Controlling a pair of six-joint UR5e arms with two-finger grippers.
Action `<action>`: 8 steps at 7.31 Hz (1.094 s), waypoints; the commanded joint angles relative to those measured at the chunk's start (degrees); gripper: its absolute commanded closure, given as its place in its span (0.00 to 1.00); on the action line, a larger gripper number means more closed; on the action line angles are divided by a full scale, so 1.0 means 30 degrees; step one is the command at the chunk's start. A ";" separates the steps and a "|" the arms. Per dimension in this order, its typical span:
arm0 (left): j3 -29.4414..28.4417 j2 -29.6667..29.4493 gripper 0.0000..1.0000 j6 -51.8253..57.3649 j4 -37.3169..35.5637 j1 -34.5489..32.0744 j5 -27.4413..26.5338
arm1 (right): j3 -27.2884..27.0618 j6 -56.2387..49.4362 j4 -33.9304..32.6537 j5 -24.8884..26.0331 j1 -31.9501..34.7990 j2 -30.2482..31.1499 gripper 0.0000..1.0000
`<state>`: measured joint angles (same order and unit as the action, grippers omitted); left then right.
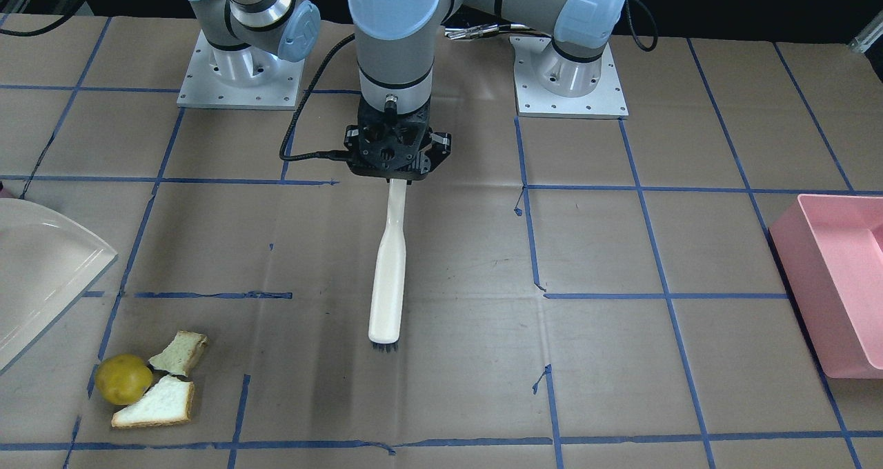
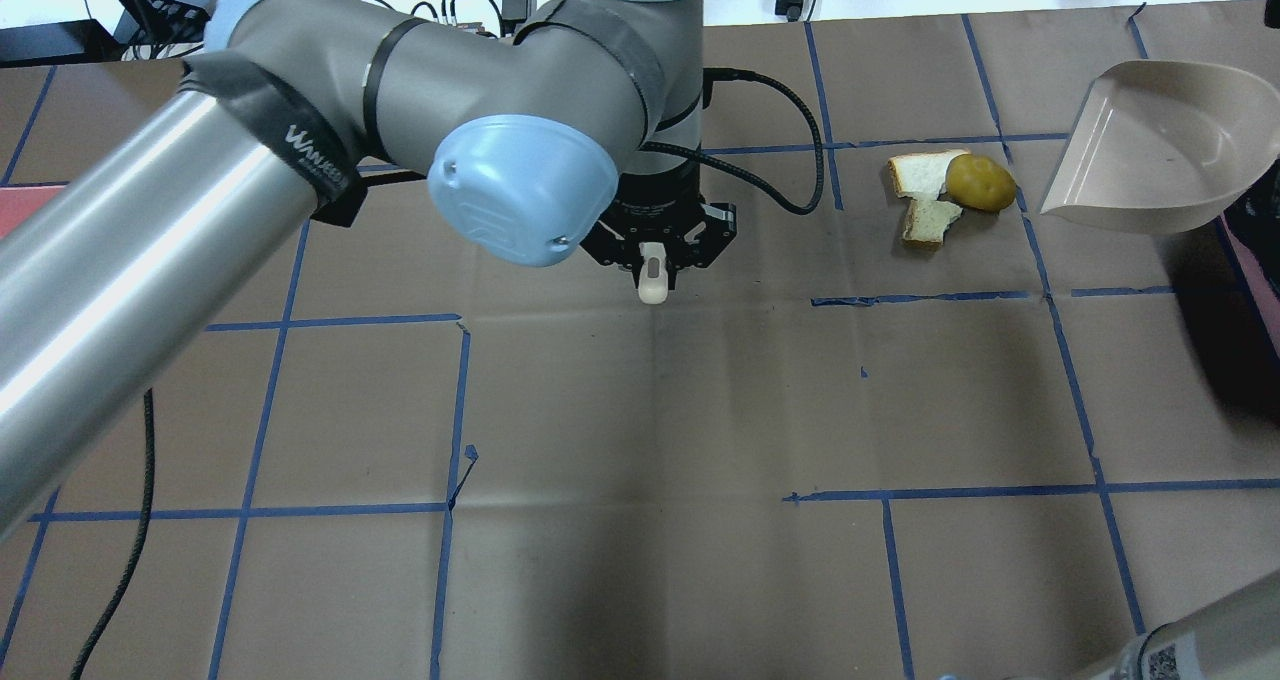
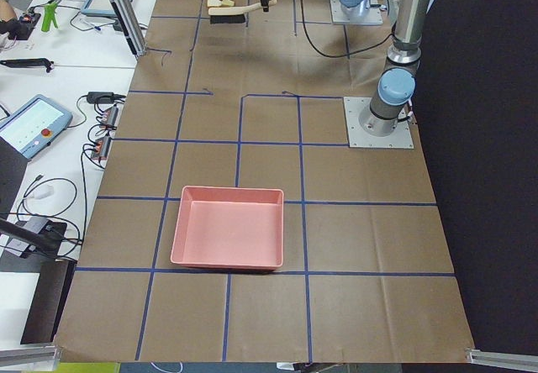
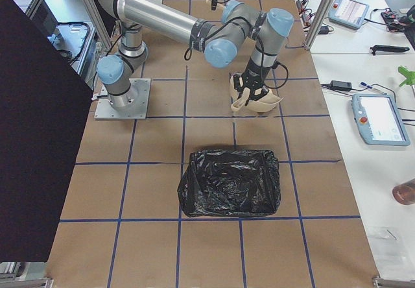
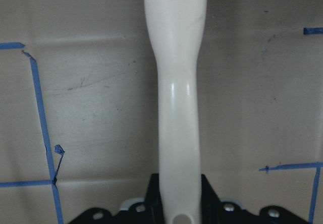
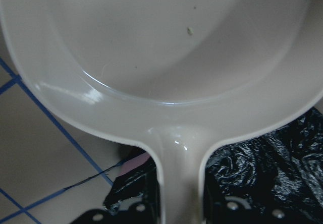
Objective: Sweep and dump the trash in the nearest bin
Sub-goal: 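Place the dustpan beside the bread and potato while the left gripper brings the brush over, then sweep the bread and potato into the dustpan with the left gripper's brush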
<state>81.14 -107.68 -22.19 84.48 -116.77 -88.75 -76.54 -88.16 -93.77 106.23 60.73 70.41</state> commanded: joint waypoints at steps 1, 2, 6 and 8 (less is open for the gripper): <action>-0.2628 -0.2413 1.00 -0.0280 -0.0182 -0.0886 -0.2094 | -0.0445 -0.3500 -0.3595 -0.0047 -0.1108 -0.1025 0.96; -0.4237 -0.4021 1.00 -0.0511 -0.0328 -0.1702 -0.4116 | -0.0445 -0.5603 -0.4391 -0.0222 -0.1228 -0.1523 0.96; -1.1389 -0.9592 1.00 -0.1011 0.0222 -0.3290 -0.0357 | -0.0533 -1.1176 -0.6788 -0.1777 -0.1287 -0.3397 0.96; -1.2889 -1.1003 1.00 -0.1041 0.0548 -0.3789 -0.0444 | -0.0736 -1.1836 -0.7475 -0.1777 -0.1258 -0.3842 0.96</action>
<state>45.67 -137.77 -25.23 85.41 -127.30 -90.13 -78.30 -122.27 -114.81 101.05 56.94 59.77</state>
